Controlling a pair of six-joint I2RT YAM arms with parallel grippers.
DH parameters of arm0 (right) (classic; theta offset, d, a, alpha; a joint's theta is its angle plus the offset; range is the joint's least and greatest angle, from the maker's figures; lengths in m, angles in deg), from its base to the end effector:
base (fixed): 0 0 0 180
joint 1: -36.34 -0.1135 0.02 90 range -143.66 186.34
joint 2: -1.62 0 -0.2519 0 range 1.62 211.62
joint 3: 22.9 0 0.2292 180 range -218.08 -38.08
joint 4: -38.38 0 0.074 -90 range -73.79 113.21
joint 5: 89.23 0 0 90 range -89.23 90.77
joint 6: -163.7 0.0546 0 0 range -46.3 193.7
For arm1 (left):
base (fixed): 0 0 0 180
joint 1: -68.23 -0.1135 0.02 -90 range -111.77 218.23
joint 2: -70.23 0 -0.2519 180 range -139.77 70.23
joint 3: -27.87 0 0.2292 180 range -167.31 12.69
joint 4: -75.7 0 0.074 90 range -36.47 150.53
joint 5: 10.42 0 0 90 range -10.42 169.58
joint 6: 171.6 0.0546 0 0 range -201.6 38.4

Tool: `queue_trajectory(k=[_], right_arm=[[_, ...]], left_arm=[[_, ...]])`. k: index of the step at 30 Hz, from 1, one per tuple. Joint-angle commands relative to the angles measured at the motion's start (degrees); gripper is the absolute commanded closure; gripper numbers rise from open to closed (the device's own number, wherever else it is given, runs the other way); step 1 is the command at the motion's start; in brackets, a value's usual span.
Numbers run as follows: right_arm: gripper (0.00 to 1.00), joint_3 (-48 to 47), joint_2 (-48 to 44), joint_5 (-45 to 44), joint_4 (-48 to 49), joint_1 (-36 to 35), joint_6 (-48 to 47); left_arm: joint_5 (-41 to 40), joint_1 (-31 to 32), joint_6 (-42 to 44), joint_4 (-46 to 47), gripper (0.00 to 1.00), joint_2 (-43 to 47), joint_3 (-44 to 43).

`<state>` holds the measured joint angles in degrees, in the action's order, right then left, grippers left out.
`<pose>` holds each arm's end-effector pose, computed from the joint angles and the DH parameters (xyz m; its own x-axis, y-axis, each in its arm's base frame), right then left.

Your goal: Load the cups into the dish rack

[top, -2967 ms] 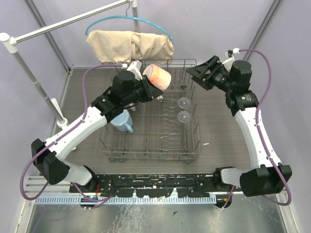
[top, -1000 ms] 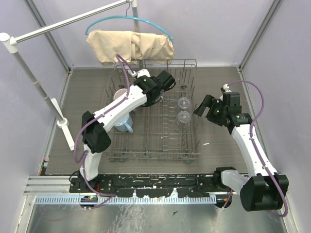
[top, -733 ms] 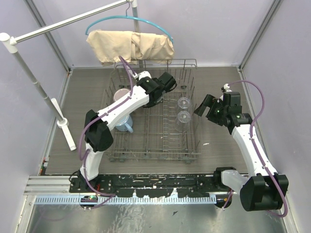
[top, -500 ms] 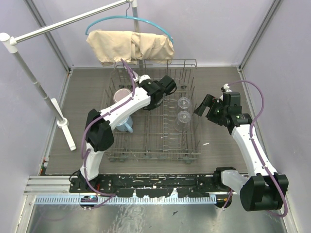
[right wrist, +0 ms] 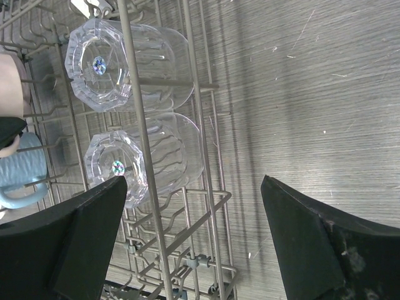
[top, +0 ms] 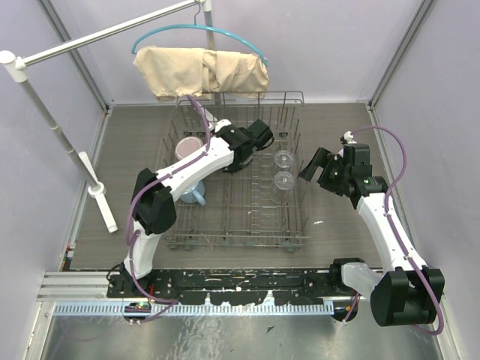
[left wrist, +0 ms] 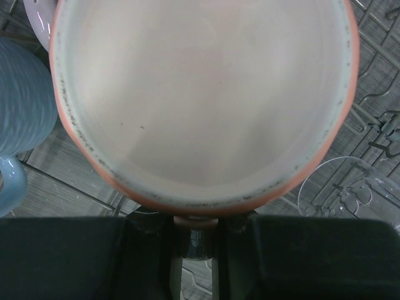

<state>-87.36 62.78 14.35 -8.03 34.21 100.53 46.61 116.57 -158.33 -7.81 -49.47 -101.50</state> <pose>0.2195 0.0210 0.2605 -0.7030 0.4129 -0.5790 0.1231 0.8726 0.4727 0.2908 -0.2821 0.2557 -0.6586 -0.4882 -0.5726 -0.5006 0.8524 -0.1509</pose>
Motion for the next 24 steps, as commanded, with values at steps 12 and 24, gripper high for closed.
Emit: queue_trajectory(k=[12, 24], right_arm=[[0.05, 0.3, -0.9, -0.2, 2.4, 0.2, -1.2], [0.05, 0.7, -0.6, 0.0, 2.8, 0.2, -1.4]], left_arm=[[-2.2, 0.6, -0.8, 3.7, 1.0, -1.6, 3.5], [-1.0, 0.7, 1.1, 4.2, 1.0, -6.9, 1.2]])
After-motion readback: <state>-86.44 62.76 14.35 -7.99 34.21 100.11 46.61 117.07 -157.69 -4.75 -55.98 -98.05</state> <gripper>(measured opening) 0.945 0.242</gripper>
